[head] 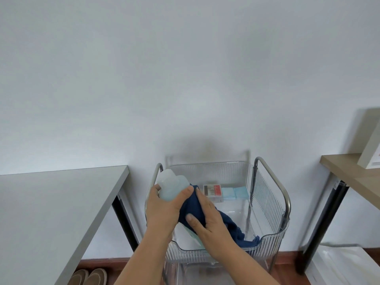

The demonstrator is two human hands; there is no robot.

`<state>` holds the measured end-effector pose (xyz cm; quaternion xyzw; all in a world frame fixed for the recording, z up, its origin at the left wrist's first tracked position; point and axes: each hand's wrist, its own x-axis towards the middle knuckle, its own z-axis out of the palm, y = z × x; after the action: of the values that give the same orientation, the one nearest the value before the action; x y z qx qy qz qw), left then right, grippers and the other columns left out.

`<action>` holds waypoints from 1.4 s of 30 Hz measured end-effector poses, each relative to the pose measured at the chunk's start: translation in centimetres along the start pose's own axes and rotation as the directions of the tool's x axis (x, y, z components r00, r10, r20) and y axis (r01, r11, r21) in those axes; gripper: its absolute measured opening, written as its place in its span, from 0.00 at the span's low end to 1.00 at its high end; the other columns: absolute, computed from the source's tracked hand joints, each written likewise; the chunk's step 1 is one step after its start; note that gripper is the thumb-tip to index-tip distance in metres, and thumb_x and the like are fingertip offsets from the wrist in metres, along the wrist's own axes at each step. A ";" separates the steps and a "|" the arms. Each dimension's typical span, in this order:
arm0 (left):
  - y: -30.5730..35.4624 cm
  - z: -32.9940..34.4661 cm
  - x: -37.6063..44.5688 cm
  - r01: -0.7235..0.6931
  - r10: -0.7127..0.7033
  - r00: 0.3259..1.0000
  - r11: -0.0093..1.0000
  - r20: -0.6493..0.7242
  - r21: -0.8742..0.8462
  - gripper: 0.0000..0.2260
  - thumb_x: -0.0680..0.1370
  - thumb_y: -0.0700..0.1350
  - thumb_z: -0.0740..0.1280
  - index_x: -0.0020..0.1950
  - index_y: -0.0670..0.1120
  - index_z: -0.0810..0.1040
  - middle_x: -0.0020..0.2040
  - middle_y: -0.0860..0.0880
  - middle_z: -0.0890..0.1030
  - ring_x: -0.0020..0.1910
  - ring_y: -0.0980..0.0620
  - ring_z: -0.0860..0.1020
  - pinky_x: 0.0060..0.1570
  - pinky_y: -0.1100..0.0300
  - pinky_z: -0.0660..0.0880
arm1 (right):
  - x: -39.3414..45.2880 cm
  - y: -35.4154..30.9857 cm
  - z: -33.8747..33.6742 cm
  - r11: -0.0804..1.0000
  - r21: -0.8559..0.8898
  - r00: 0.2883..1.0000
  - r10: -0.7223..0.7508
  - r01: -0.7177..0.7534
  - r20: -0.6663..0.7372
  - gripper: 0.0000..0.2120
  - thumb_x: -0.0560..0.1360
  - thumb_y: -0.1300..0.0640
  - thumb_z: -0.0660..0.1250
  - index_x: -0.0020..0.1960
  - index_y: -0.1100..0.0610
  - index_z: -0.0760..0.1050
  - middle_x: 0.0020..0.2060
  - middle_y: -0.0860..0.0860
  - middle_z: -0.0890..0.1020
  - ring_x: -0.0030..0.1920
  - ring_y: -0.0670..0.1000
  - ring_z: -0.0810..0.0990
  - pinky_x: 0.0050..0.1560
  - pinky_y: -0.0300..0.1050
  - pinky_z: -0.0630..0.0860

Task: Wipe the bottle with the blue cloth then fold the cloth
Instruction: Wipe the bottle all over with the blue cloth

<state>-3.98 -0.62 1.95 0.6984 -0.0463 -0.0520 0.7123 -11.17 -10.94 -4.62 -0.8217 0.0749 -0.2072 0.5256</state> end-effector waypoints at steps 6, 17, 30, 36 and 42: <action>1.2 -1.4 0.8 -0.009 0.008 1.000 0.986 -0.005 -0.169 0.26 0.64 0.49 0.81 0.59 0.50 0.78 0.51 0.48 0.82 0.49 0.47 0.82 0.37 0.39 0.82 | -0.8 1.5 -1.7 0.980 -0.199 0.999 0.008 -0.017 -0.046 0.33 0.68 0.24 0.55 0.70 0.24 0.47 0.74 0.35 0.58 0.73 0.43 0.57 0.73 0.54 0.59; 3.7 -1.7 0.8 -0.106 0.147 0.978 0.961 0.151 -0.255 0.10 0.67 0.50 0.77 0.47 0.58 0.83 0.42 0.54 0.85 0.39 0.54 0.85 0.30 0.54 0.80 | 1.5 -4.5 -3.0 0.874 -0.424 0.968 -0.248 0.237 0.030 0.28 0.77 0.32 0.47 0.73 0.29 0.41 0.76 0.36 0.53 0.73 0.45 0.58 0.72 0.48 0.58; 6.6 -2.8 2.6 -0.064 0.138 0.965 0.949 0.222 -0.308 0.25 0.59 0.55 0.75 0.53 0.46 0.82 0.45 0.47 0.86 0.42 0.49 0.84 0.34 0.53 0.80 | 0.8 -4.3 -7.8 0.700 0.458 0.828 0.529 -0.548 0.184 0.20 0.73 0.38 0.66 0.46 0.53 0.85 0.47 0.57 0.86 0.45 0.58 0.85 0.47 0.51 0.78; 5.7 -1.7 3.2 -0.093 0.165 0.973 0.920 0.160 -0.381 0.23 0.60 0.55 0.74 0.53 0.48 0.80 0.41 0.52 0.85 0.38 0.53 0.84 0.33 0.55 0.79 | -0.7 -2.1 -4.6 0.025 0.920 0.690 0.669 -0.392 0.276 0.24 0.70 0.41 0.70 0.56 0.57 0.83 0.51 0.60 0.84 0.49 0.62 0.84 0.46 0.56 0.81; 4.8 -1.8 2.9 -0.129 0.306 0.931 0.786 0.198 -0.604 0.27 0.66 0.53 0.73 0.64 0.53 0.72 0.53 0.52 0.83 0.51 0.50 0.81 0.51 0.48 0.80 | -0.3 -2.5 -3.2 -0.224 0.950 0.742 0.594 -0.218 0.310 0.23 0.69 0.42 0.71 0.57 0.55 0.81 0.45 0.57 0.85 0.44 0.62 0.83 0.39 0.53 0.80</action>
<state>-0.85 0.90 6.73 0.4218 -0.2114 -0.0805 0.8780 -13.04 -12.43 -1.25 -0.0754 0.2428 -0.1131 0.9605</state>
